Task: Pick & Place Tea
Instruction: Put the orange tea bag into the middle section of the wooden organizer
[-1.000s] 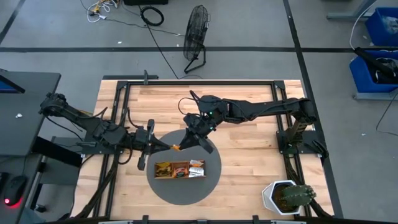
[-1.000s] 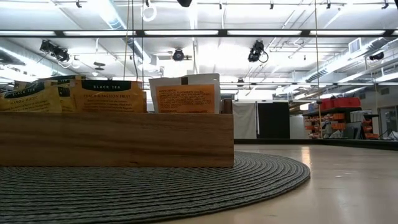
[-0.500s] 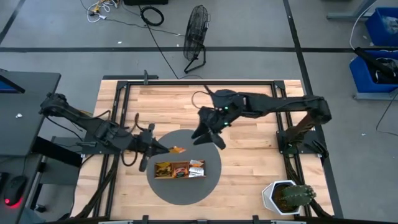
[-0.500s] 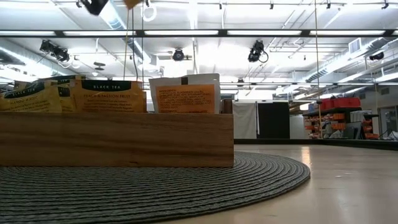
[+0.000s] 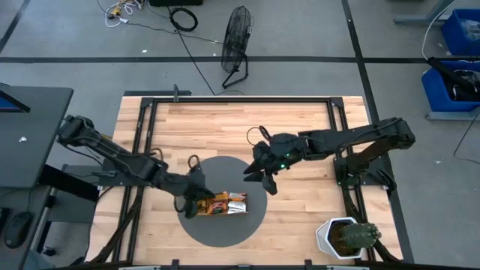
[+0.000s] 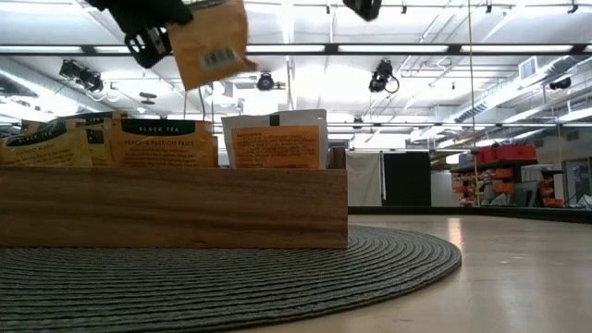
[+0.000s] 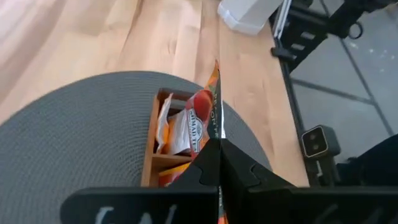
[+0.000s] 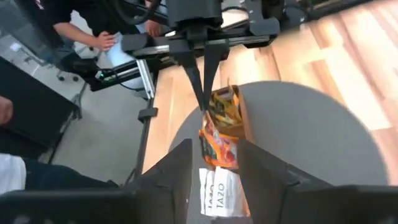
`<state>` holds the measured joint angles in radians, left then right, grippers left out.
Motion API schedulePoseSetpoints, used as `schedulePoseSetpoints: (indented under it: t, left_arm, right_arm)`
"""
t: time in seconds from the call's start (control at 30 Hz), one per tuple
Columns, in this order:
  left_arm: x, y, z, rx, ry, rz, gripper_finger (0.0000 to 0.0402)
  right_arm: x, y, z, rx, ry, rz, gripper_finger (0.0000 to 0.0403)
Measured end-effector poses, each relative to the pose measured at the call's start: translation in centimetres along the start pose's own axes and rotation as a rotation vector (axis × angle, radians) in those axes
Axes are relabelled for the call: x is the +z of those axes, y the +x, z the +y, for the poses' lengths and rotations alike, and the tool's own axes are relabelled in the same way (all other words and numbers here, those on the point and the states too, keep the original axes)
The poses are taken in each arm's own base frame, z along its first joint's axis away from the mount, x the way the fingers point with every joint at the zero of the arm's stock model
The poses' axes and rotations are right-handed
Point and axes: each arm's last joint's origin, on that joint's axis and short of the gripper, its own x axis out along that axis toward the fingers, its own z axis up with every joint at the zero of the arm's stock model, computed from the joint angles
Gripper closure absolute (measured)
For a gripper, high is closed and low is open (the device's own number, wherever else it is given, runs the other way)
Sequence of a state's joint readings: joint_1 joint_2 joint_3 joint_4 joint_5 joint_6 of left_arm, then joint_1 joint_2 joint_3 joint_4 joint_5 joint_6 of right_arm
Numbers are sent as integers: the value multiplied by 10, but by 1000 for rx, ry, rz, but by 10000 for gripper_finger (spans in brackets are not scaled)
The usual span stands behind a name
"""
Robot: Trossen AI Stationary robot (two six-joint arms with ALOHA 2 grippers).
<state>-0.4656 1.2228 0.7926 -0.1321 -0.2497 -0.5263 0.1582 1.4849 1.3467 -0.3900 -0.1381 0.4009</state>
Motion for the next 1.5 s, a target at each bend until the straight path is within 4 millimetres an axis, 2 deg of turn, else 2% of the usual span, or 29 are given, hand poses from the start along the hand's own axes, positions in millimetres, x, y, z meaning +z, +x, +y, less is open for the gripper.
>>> schedulePoseSetpoints:
  t: [0.23,0.4,0.83,1.07,1.33,1.5]
  left_arm:
    - [-1,32,-9,67,30,135,401]
    - [-4,46,-12,131,50,242,401]
    - [-12,46,-8,206,65,335,401]
    - [-12,46,-8,205,72,337,401]
    - [-25,49,-6,200,83,354,401]
    - [-31,54,-5,161,72,298,401]
  right_arm:
    - [-28,18,-4,18,48,8,280]
    - [-34,21,5,46,29,18,287]
    - [-43,22,22,29,-32,13,289]
    - [-43,22,22,20,-45,7,289]
    - [-42,22,21,-7,-53,-9,289]
    - [-41,22,20,-20,-52,-17,289]
